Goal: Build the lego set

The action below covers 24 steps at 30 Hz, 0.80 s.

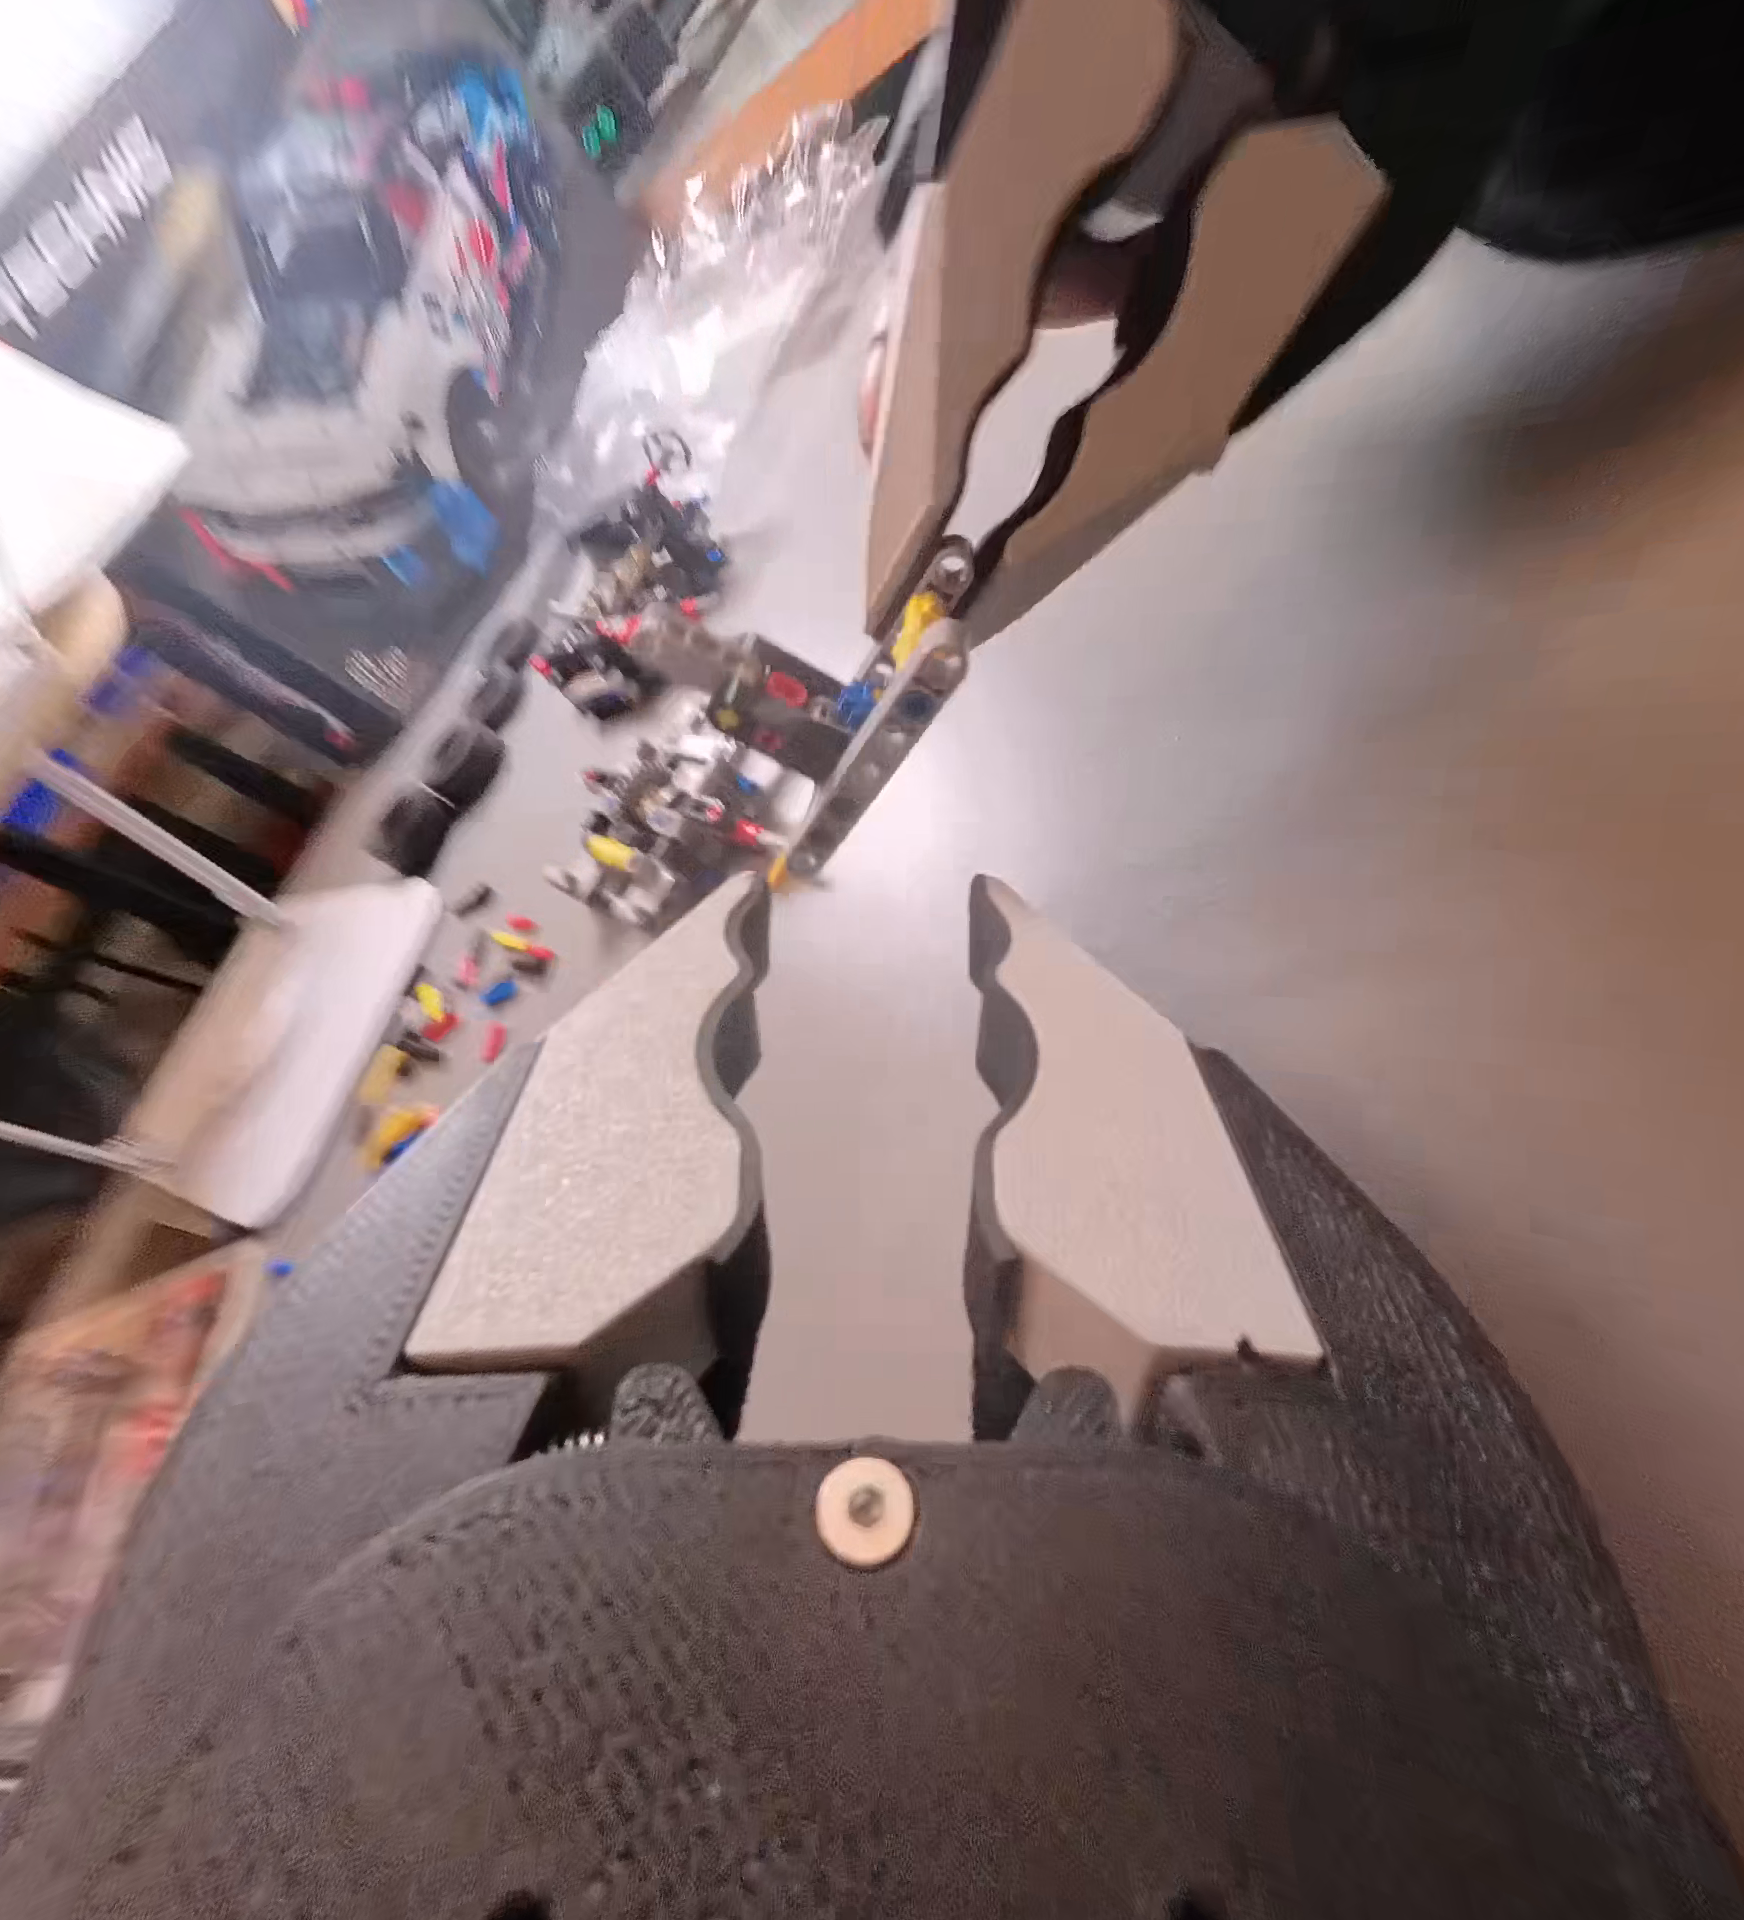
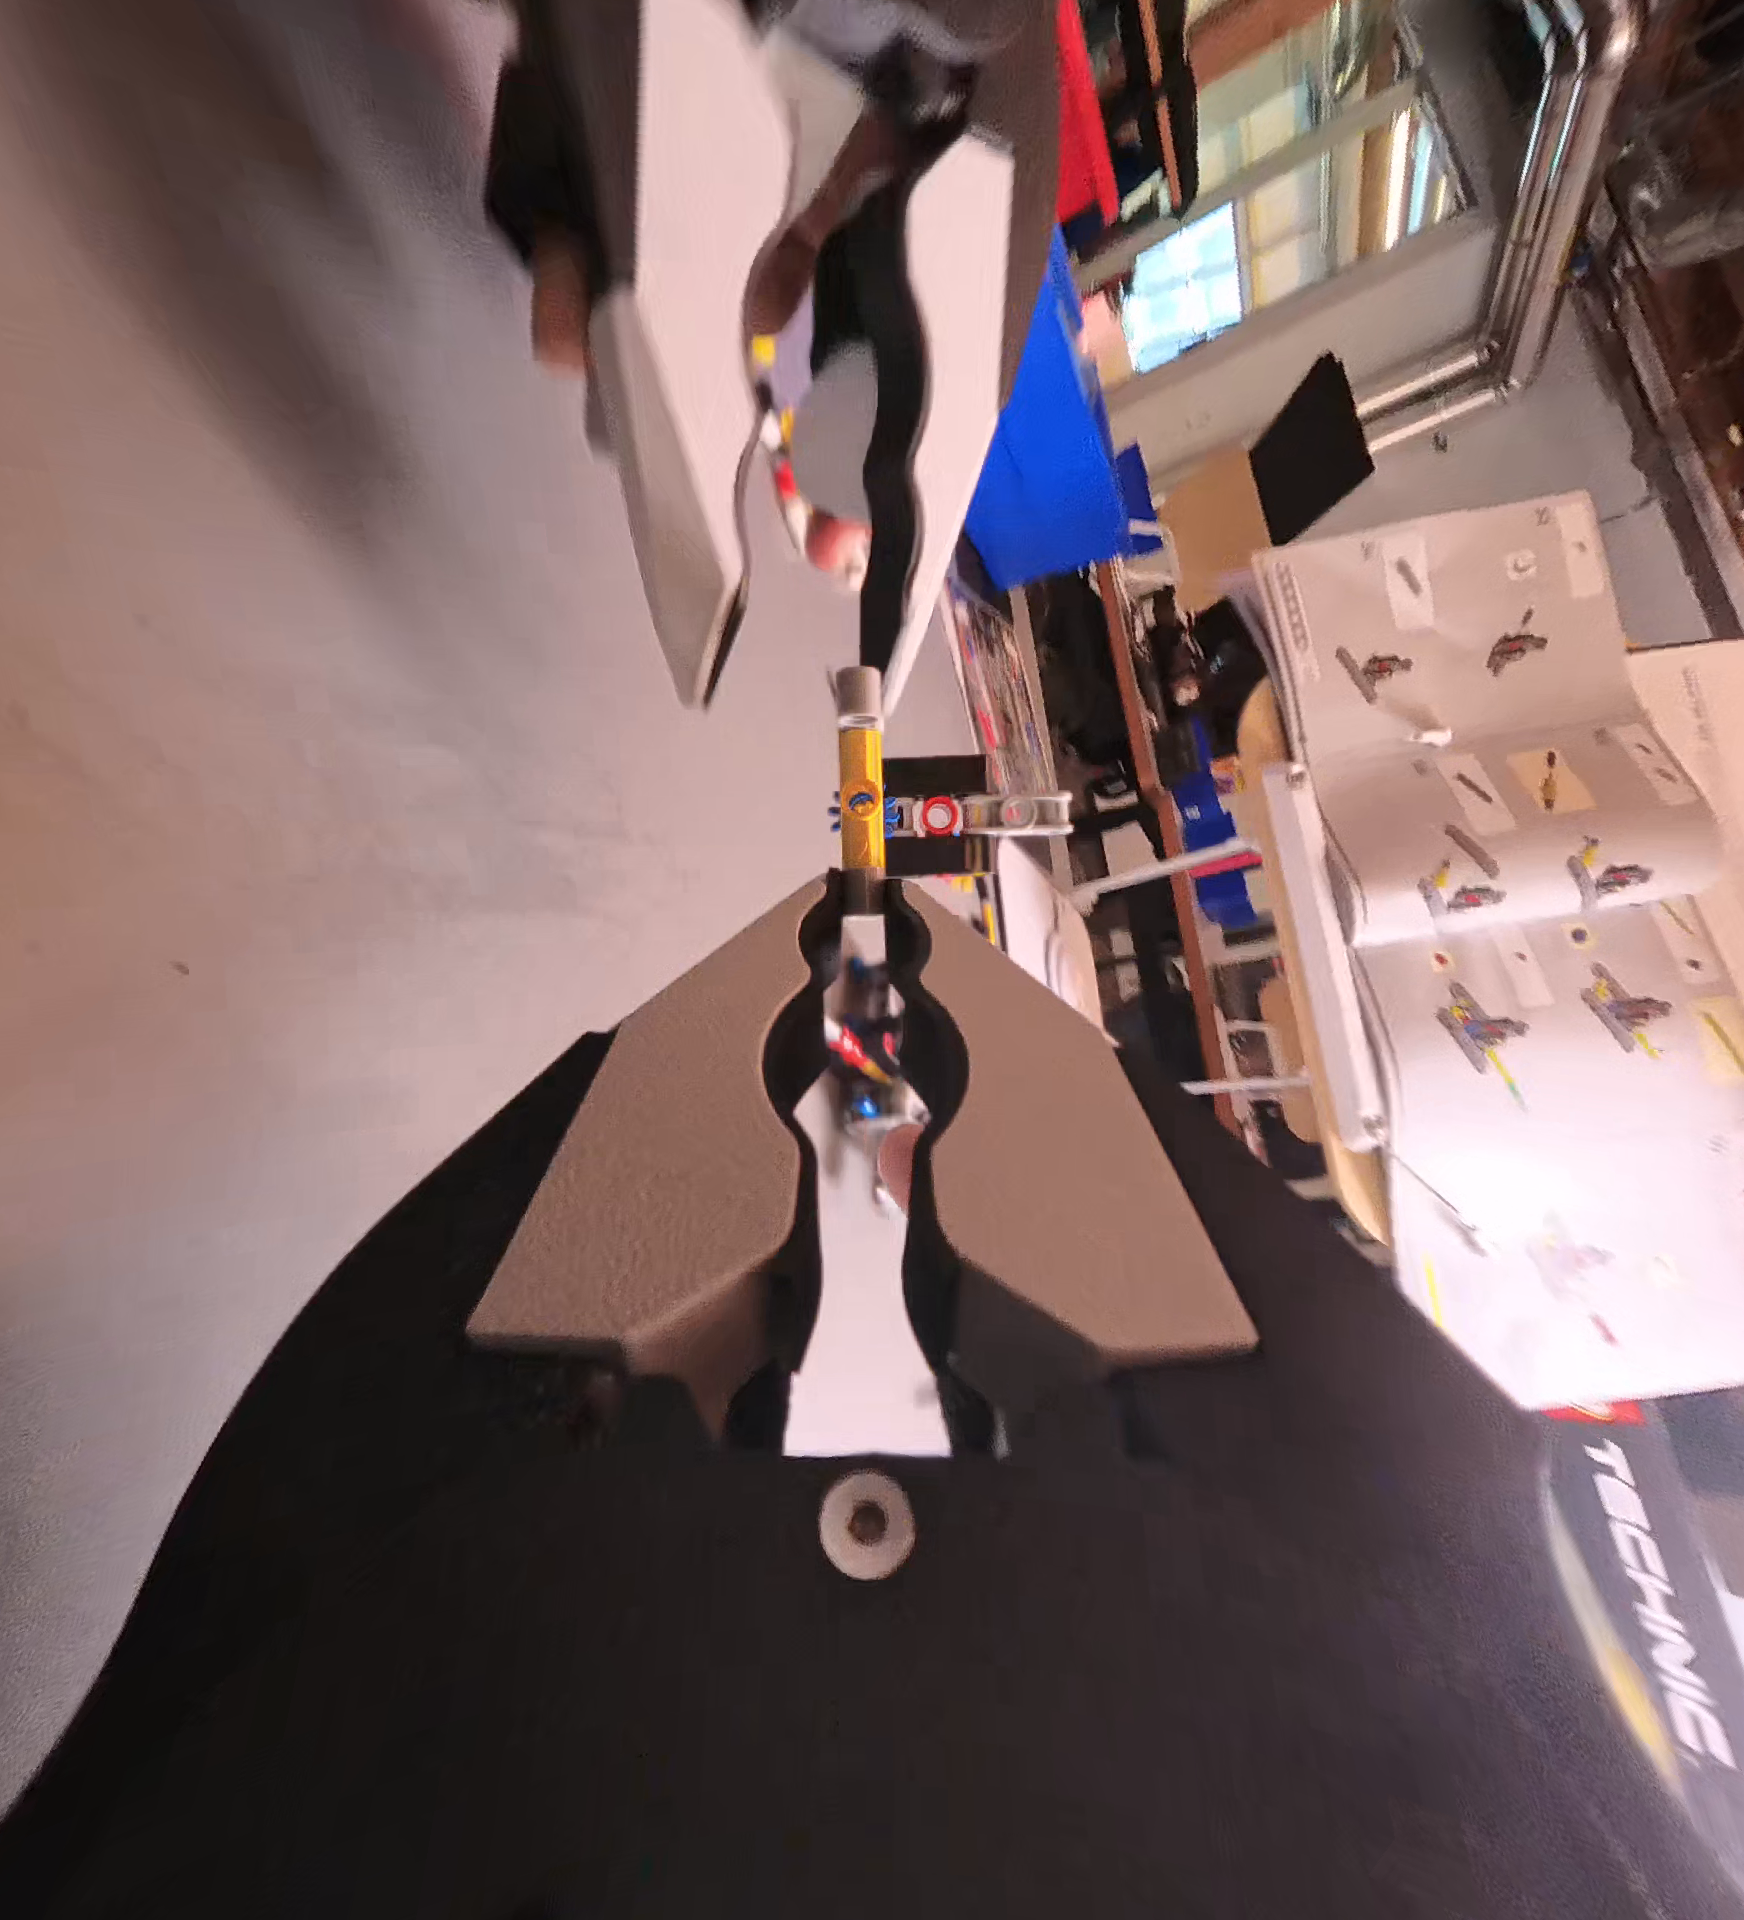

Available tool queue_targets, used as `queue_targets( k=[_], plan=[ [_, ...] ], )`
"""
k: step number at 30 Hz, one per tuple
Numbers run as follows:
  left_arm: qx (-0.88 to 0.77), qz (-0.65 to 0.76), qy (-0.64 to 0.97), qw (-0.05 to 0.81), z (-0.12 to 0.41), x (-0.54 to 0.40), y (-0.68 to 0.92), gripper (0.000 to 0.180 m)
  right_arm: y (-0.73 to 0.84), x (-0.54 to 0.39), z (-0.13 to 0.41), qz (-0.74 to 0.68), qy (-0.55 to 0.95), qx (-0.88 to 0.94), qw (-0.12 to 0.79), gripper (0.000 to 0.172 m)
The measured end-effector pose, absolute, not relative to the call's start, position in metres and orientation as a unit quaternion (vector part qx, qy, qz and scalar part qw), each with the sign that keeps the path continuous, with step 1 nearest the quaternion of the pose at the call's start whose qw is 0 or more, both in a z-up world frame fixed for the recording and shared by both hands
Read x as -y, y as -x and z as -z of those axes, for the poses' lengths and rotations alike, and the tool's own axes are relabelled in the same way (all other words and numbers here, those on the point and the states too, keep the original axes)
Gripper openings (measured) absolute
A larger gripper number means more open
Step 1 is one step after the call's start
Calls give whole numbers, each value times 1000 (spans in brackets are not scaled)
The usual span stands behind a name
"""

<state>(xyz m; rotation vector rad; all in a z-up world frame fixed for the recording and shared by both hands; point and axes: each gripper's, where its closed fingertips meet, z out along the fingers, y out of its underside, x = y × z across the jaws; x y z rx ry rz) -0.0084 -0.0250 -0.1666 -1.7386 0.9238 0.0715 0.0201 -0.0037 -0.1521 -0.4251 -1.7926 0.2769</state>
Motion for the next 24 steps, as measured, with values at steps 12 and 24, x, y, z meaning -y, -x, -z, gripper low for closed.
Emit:
queue_targets(
  k=[12,24],
  plan=[
    [-344,62,831,434,215,29,-2,24,-13,15,205,-25,193,838,509,12],
    [-373,68,822,425,219,35,12,9,-33,4,194,-271,340,818,377,29]
  ],
)
